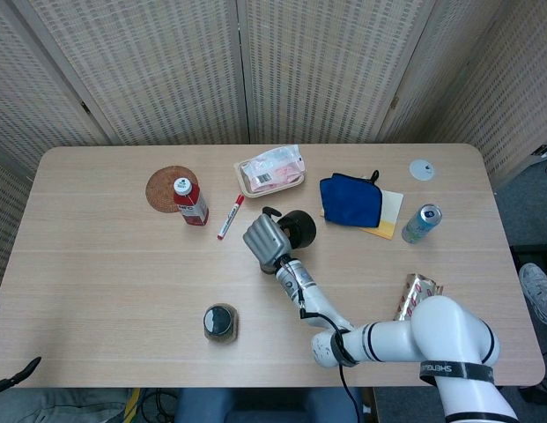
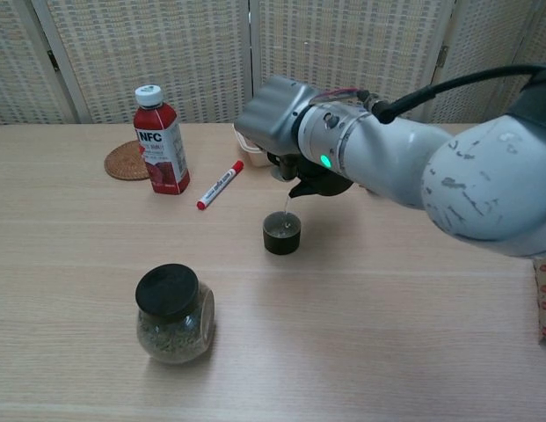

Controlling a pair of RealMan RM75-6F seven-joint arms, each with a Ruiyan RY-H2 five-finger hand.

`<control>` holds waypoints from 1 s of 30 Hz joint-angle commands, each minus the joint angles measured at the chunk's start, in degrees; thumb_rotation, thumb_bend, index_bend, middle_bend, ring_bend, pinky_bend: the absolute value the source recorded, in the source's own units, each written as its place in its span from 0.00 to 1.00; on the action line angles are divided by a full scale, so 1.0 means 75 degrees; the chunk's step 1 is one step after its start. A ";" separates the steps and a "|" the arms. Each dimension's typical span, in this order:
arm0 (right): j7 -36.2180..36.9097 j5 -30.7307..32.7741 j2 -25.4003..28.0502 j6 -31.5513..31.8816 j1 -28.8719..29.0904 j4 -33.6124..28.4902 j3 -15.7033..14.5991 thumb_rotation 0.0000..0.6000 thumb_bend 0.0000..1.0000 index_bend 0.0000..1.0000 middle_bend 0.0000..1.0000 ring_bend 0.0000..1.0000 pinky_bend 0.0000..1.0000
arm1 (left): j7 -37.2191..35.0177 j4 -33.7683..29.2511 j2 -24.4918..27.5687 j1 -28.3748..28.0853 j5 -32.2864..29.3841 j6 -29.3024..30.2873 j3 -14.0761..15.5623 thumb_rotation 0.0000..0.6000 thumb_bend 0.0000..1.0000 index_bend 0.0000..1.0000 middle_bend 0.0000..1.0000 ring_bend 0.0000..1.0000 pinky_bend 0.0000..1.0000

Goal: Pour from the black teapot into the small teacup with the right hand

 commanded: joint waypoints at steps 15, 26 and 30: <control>0.1391 -0.0263 0.0112 -0.0416 -0.0354 -0.0003 0.0271 0.80 0.38 0.93 1.00 0.95 0.47 | 0.0040 -0.0022 0.0011 0.0031 0.0000 0.0034 0.0004 0.48 0.00 0.11 0.00 0.00 0.00; 0.3044 -0.0283 0.0699 -0.0787 -0.0872 -0.0496 0.0660 0.80 0.37 0.93 0.99 0.93 0.47 | 0.0079 -0.0068 0.0039 0.0022 0.0015 0.0021 0.0002 0.47 0.00 0.11 0.00 0.00 0.00; 0.3642 -0.0287 0.1152 -0.0874 -0.1129 -0.0862 0.0759 0.80 0.37 0.93 0.98 0.91 0.47 | 0.0110 -0.0106 0.0053 -0.0002 0.0040 0.0010 -0.0007 0.47 0.00 0.11 0.00 0.00 0.00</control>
